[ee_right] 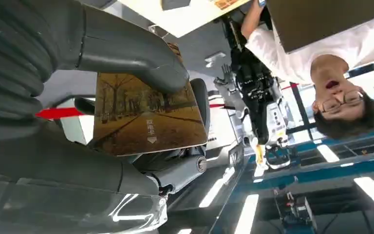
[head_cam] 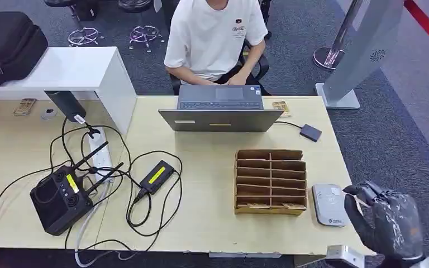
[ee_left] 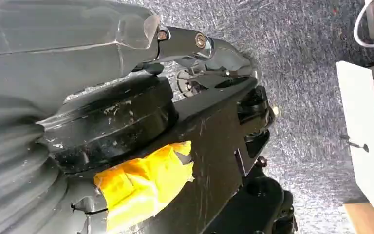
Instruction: Pass the card to the sensor for recognition and then transmit it.
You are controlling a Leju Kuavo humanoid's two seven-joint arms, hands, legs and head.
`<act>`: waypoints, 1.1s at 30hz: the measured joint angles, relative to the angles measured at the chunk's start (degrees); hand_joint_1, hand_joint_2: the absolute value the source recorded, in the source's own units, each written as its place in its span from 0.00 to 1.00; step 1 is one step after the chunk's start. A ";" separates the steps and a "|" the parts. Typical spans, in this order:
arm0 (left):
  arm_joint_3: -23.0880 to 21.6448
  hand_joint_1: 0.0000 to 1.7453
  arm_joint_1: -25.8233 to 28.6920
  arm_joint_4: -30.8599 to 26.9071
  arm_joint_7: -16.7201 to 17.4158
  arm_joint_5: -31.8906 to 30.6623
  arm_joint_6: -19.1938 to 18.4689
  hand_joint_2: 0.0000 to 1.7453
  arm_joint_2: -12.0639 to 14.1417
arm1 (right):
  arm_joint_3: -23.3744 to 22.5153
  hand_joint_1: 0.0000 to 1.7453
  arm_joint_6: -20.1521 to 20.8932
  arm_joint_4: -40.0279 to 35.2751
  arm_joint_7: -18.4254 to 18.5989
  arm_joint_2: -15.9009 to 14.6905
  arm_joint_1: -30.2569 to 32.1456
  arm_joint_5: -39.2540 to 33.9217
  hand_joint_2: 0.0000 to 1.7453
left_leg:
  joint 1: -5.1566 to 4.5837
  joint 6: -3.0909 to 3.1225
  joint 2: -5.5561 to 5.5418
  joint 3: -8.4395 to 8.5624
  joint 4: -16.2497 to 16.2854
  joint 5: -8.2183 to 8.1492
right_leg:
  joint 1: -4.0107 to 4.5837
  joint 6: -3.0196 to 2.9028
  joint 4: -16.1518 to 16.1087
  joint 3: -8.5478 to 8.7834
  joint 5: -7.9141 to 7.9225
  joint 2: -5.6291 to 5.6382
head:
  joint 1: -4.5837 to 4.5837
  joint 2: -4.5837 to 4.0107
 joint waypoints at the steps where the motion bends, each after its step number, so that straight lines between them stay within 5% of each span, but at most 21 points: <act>1: 0.02 0.00 -0.03 0.00 -0.35 -0.07 0.51 1.00 -0.02 | -0.66 1.00 -0.53 -1.22 0.33 0.00 1.88 0.73 1.00 | 0.00 0.00 0.05 0.03 0.00 -0.01 | 0.00 0.00 0.00 0.01 0.00 0.04 | 0.00 0.00; 7: 0.02 0.00 -0.14 0.00 -4.57 -2.10 5.69 1.00 -0.15 | -3.26 1.00 -2.78 -5.17 3.37 0.18 8.94 6.96 1.00 | 0.00 0.02 0.14 0.05 0.00 -0.01 | 0.00 0.00 0.00 0.02 0.00 0.12 | 0.02 0.00; 11: 0.02 0.00 -0.28 0.00 -3.91 -2.23 4.14 1.00 -0.13 | -3.48 1.00 -3.92 -4.71 5.03 0.31 9.32 10.75 1.00 | 0.00 0.02 0.28 0.07 0.00 -0.01 | 0.00 -0.01 0.00 0.02 0.01 0.23 | 0.00 0.00; 18: 0.02 0.00 -0.38 0.00 -2.82 -1.84 -0.85 1.00 -0.37 | -2.89 1.00 -5.47 3.38 6.60 0.37 4.00 15.04 1.00 | 0.00 0.02 0.37 0.11 0.01 -0.01 | -0.01 -0.02 0.01 0.05 0.08 0.31 | 0.00 0.00; 33: 0.02 0.00 -0.67 0.00 -2.10 -2.93 -1.70 1.00 -0.44 | 1.68 1.00 -5.34 17.48 6.41 2.71 -7.46 15.81 1.00 | 0.00 -0.01 0.35 0.13 0.00 0.01 | 0.00 -0.03 0.06 0.04 0.08 0.30 | 0.00 0.00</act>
